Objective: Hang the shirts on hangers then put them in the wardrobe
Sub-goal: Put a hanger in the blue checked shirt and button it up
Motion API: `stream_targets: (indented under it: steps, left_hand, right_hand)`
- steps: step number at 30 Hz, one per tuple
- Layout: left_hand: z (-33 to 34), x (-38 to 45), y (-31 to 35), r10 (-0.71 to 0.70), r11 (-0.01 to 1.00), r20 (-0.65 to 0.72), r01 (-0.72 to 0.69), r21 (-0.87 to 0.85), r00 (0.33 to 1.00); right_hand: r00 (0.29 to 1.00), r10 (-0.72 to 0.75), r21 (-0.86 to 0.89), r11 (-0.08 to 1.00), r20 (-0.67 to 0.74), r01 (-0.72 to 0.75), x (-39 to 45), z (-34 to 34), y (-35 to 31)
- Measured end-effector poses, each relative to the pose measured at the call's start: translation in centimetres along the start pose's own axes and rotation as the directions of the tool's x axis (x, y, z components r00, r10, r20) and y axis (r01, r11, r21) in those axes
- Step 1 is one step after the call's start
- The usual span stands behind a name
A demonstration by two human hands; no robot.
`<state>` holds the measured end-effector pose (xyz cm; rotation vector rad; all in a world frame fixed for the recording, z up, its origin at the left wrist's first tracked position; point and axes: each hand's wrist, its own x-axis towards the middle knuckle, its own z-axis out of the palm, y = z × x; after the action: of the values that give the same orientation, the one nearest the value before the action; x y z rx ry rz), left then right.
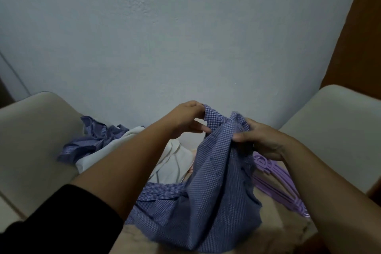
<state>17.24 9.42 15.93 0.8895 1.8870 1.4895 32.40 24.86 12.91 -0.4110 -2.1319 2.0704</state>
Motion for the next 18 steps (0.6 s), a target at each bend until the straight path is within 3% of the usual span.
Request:
stream_targets:
  steps: [3,7,10,14,18]
  left_hand:
    - [0.8,-0.3,0.5,0.035,0.998,0.041,-0.036,0.042,0.999]
    - [1.3,-0.6,1.0,0.111,0.983,0.023,-0.113,0.142,0.994]
    - [1.3,-0.8,1.1,0.099,0.975,0.058,-0.109,0.192,0.993]
    - [2.0,-0.7,-0.2,0.035,0.951,0.178,-0.088,0.297,0.983]
    - [2.5,0.2,-1.7,0.074,0.903,0.134,-0.123,0.411,0.988]
  right_hand:
    - [0.999,-0.005,-0.170,0.985,-0.044,-0.002,0.6,1.3,-1.3]
    - [0.973,-0.136,-0.297,0.952,-0.187,0.076,1.0,2.6,-2.5]
    - [0.939,-0.201,-0.268,0.955,-0.278,0.125,1.0,2.4,-2.7]
    - [0.920,-0.232,-0.070,0.973,-0.316,0.222,0.6,2.0,-2.9]
    - [0.893,-0.264,-0.048,0.963,-0.365,0.265,-0.3,1.1,-3.5]
